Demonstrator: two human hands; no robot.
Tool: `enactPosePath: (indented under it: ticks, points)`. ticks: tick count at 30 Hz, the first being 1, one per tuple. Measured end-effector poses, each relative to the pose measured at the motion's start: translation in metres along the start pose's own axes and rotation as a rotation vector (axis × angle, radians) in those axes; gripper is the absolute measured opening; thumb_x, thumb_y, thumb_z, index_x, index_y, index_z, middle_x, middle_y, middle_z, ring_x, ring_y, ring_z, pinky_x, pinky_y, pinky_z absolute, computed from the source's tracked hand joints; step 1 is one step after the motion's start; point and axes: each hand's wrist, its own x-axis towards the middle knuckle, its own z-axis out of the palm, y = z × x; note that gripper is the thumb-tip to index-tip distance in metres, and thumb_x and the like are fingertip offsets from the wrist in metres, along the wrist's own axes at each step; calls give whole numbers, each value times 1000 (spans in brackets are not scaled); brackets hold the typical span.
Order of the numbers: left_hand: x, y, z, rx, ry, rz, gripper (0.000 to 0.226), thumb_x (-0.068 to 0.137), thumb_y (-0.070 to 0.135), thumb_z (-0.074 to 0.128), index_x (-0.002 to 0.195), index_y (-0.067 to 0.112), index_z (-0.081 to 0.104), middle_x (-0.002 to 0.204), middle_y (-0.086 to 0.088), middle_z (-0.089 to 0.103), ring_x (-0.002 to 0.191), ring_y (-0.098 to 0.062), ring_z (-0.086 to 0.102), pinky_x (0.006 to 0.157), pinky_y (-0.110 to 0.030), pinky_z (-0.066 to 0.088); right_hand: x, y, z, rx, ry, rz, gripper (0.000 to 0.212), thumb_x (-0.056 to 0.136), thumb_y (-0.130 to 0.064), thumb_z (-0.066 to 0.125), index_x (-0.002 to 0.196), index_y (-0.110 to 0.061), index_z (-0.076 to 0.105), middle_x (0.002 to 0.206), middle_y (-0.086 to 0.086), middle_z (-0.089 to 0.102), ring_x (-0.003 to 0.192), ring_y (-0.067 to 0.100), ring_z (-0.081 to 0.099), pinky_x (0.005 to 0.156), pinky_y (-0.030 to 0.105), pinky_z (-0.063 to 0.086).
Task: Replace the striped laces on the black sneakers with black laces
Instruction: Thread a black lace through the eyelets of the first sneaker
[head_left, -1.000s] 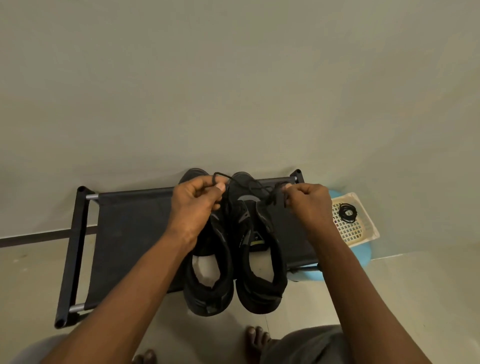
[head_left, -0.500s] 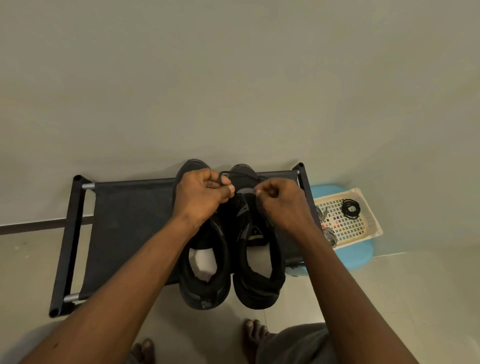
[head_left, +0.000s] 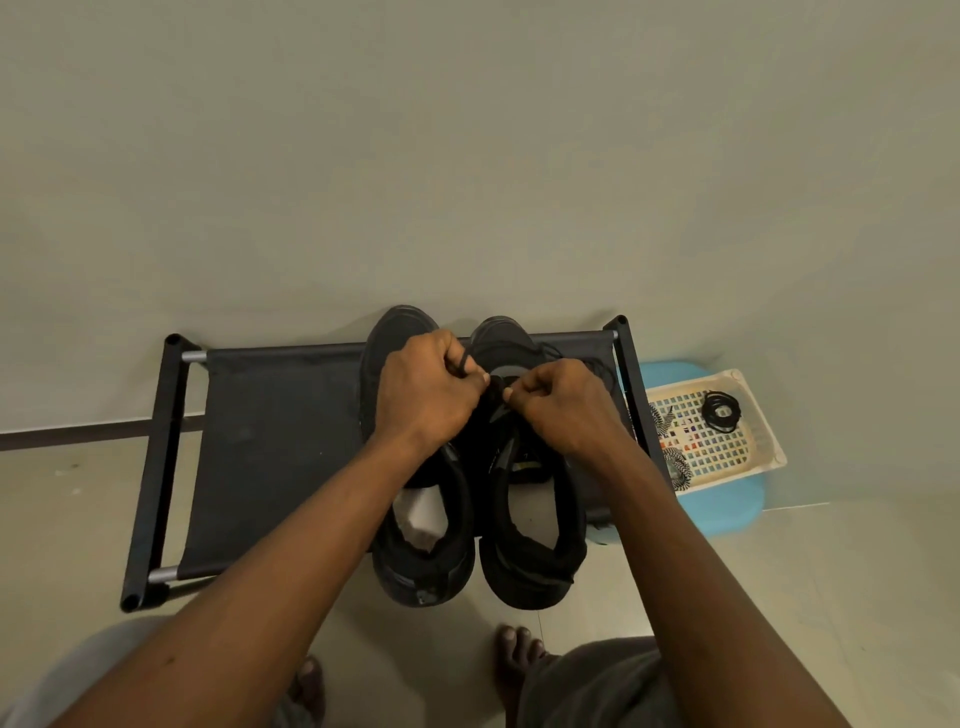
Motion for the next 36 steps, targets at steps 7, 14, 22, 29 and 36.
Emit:
enactPosePath:
  ticks: [7,14,22,29,36]
  points:
    - [5,-3,7,25,5,-17,22,81,24,85,76,25,64,76,13,72,74,-7,69,74,-40,61,4,4,3,35,3,18,22,96,-22,68,75,-25,72,70,-10,68,72,11,68,64,26,52]
    - [4,-2,8,61,-25,14,21,80,26,87,76,29,67,71,12,69,72,-7,68,73,-40,61,8,5,6,67,-9,9,22,94,-21,69,73,-23,73,65,-4,68,64,15,64,69,36,57]
    - [9,-2,7,142,-121,113,9,86,28,84,82,25,77,72,10,69,70,-4,66,67,-31,59,9,8,10,-60,99,-99,19,86,-11,70,99,-24,71,79,-10,62,76,10,62,70,28,51]
    - [16,-8,1,94,-191,84,11,86,17,82,84,27,77,74,5,73,74,-11,74,79,-38,63,17,9,14,-67,137,-118,10,86,-20,78,90,-28,73,74,-12,61,72,8,60,67,25,46]
    - [15,-5,4,64,-186,58,15,85,20,85,80,25,71,71,4,72,71,-11,73,78,-39,63,14,7,15,-220,155,-218,6,92,-19,68,95,-23,70,80,-10,52,76,12,53,68,30,43]
